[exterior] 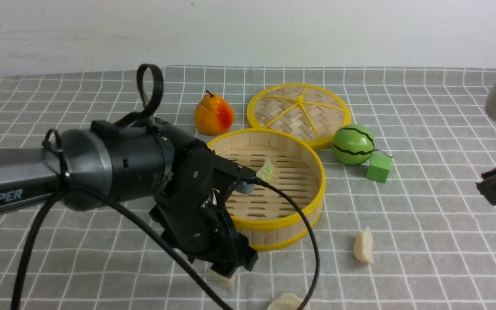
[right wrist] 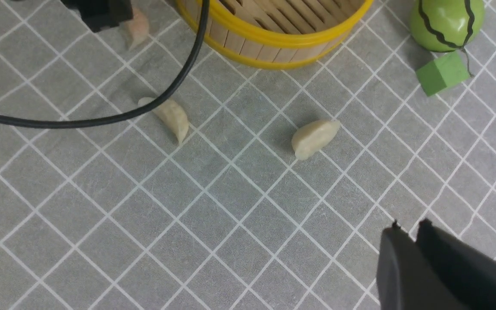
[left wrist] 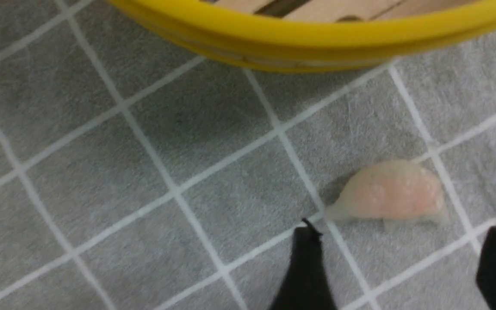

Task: Put the dumplings into the steamer on the table with the grey tablecloth.
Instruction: 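Reach for and grasp a dumpling on the table with the left gripper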

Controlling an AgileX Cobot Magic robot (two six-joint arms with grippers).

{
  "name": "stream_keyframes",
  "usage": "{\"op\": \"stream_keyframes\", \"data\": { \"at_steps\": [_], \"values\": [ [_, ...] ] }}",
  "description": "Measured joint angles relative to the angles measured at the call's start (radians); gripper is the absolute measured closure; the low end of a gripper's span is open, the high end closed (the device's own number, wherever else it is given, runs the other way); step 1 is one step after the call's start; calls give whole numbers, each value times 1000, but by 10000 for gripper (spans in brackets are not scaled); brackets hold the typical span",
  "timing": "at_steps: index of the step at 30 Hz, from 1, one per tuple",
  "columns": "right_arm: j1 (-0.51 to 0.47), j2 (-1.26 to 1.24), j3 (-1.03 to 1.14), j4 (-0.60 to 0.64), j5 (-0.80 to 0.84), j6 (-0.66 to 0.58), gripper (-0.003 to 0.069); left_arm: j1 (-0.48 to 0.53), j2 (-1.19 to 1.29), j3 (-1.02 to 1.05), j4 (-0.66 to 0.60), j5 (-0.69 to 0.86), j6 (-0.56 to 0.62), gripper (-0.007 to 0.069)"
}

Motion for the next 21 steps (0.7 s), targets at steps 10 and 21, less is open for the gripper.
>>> {"op": "stream_keyframes", "data": {
  "at_steps": [10, 21],
  "values": [
    [0, 1, 0, 0, 2, 1, 596, 0, 95, -1, -52, -75, -10, 74],
    [0, 1, 0, 0, 5, 1, 589, 0, 109, -18, -50, -34, -42, 267]
  ]
}}
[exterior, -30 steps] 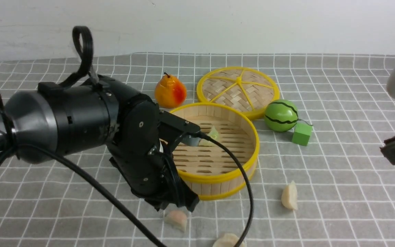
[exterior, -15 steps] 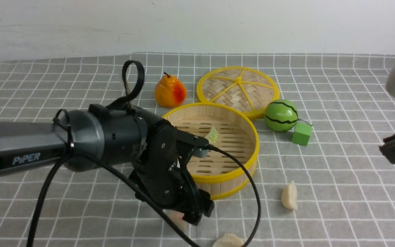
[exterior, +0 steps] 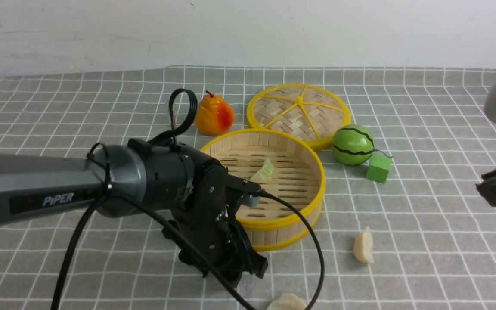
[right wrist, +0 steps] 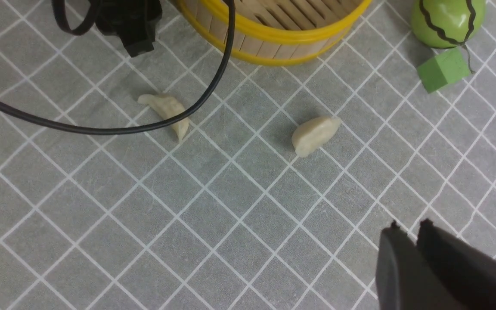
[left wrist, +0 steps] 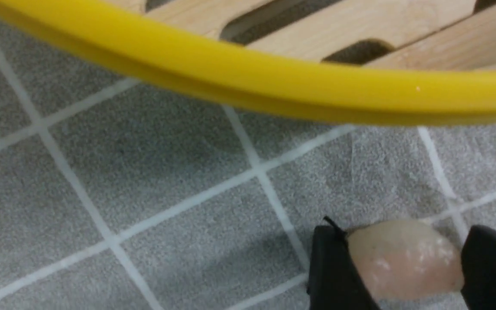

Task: Put the dumplings into the steamer on the table with the grey tablecloth.
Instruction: 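Reach for and grasp a dumpling on the table with the left gripper, then place the dumpling into the bamboo steamer basket with the left gripper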

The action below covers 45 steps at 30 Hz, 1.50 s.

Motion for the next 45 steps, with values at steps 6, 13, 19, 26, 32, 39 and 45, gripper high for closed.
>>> {"op": "stream_keyframes", "data": {
  "at_steps": [6, 13, 19, 26, 32, 39, 45],
  "values": [
    [0, 1, 0, 0, 3, 0, 583, 0, -58, -96, 17, 185, 24, 267],
    [0, 1, 0, 1, 3, 0, 575, 17, -103, -358, 63, 284, 110, 267],
    [0, 1, 0, 16, 3, 0, 569, 102, 75, -573, 54, 339, 165, 268],
    [0, 2, 0, 52, 1, 0, 564, 134, 291, -743, 43, 321, 173, 268],
    [0, 2, 0, 52, 0, 0, 564, 133, 342, -755, 45, 291, 194, 268],
    [0, 4, 0, 52, -2, 0, 559, 138, 340, -757, 46, 291, 209, 207],
    [0, 4, 0, 50, -12, 0, 555, 157, 272, -757, 55, 358, 198, 159]
  ]
}}
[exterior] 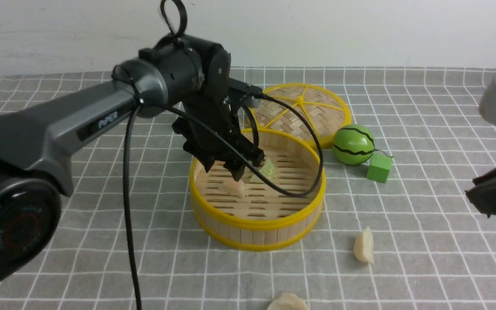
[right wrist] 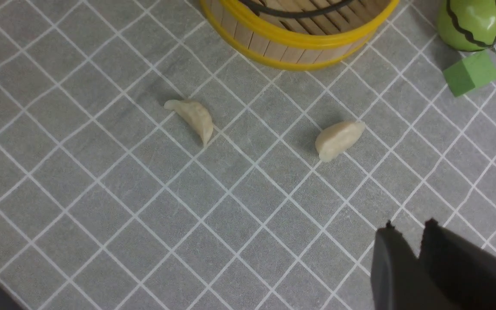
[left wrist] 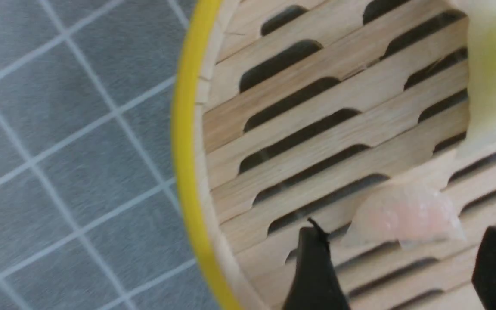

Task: Put the dumplings into the steamer on the table with the grey tablecloth.
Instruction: 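Place the dumpling into the bamboo steamer basket with the left gripper, then reach for and grasp a dumpling lying on the table beside the steamer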

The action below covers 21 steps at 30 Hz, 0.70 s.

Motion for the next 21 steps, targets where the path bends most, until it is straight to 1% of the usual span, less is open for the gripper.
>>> {"op": "stream_keyframes", "data": {
  "at_steps": [3, 7, 8, 10, 13, 14, 15, 17, 18, 19, 20, 21],
  "values": [
    [0, 6, 0, 0, -32, -1, 560, 4, -107, 0, 16, 46, -26, 186],
    [0, 40, 0, 13, -50, -42, 621, 4, -266, 0, 16, 99, -71, 294],
    [0, 55, 0, 29, -50, -61, 646, 4, -300, 0, 15, 113, -81, 340],
    [0, 89, 0, 60, -44, -106, 674, 4, -377, 0, 14, 148, -91, 429],
    [0, 143, 0, 130, -28, -202, 680, 4, -483, 3, 14, 180, -101, 584],
    [0, 165, 0, 162, -22, -249, 680, 4, -527, 21, 14, 180, -109, 624],
    [0, 184, 0, 190, -20, -289, 680, 4, -567, 49, 14, 180, -115, 638],
    [0, 225, 0, 252, -15, -366, 680, 4, -665, 142, 11, 180, -130, 638],
    [0, 233, 0, 263, -15, -378, 680, 4, -682, 174, 8, 180, -133, 638],
    [0, 264, 0, 302, -13, -421, 680, 4, -745, 258, -2, 180, -142, 638],
    [0, 276, 0, 314, -13, -434, 680, 4, -773, 297, -7, 180, -147, 638],
    [0, 296, 0, 331, -13, -456, 680, 4, -832, 379, -19, 180, -151, 638]
  ]
}}
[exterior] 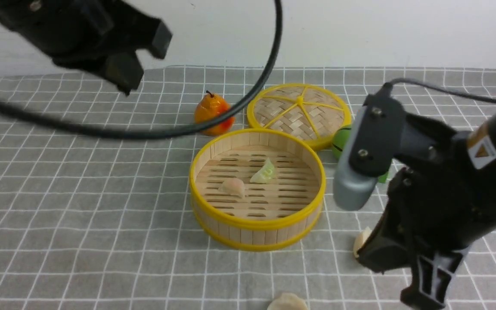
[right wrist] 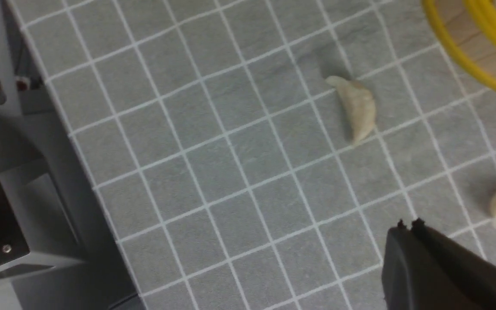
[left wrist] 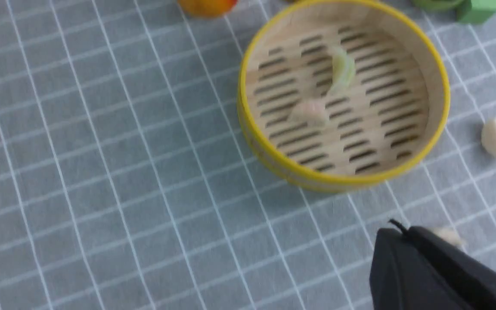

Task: Put the dumplings into the steamer on the table with the grey tablecloth.
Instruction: 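Reach for and grasp a dumpling lying on the table beside the steamer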

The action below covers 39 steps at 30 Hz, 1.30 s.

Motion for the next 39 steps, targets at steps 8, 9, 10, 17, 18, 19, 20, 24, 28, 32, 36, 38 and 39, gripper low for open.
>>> {"op": "stream_keyframes", "data": {
  "at_steps": [8, 9, 10, 17, 18, 19, 20, 24, 28, 32, 36, 38, 39],
  "values": [
    [33, 121, 0, 16, -52, -107, 677, 0, -331, 419, -43, -66, -4, 638],
    [48, 136, 0, 5, -68, -110, 675, 0, -372, 466, -44, -70, -8, 638],
    [64, 151, 0, -11, -81, -112, 672, 0, -398, 497, -45, -70, -15, 638],
    [154, 281, 0, -131, -185, -97, 607, 0, -647, 716, -85, -84, -57, 638],
    [154, 303, 0, -134, -204, -86, 581, 0, -681, 737, -91, -85, -57, 638],
    [154, 303, 0, -134, -209, -86, 575, 0, -681, 737, -91, -85, -57, 638],
    [149, 335, 0, -144, -232, -67, 534, 0, -728, 767, -99, -87, -57, 638],
    [121, 438, -1, -159, -302, -11, 338, 0, -804, 816, -120, -89, -58, 638],
    [112, 509, -1, -181, -336, 8, 213, 0, -825, 827, -127, -89, -58, 638],
    [112, 587, -1, -206, -353, 12, 162, 0, -827, 829, -127, -89, -58, 638],
    [112, 600, -8, -209, -342, 13, 303, 0, -827, 829, -128, -89, -58, 638],
    [113, 600, -17, -213, -318, 15, 445, 0, -827, 829, -128, -89, -58, 638],
    [113, 600, -28, -216, -300, 16, 480, 0, -827, 829, -126, -91, -58, 638]
  ]
}}
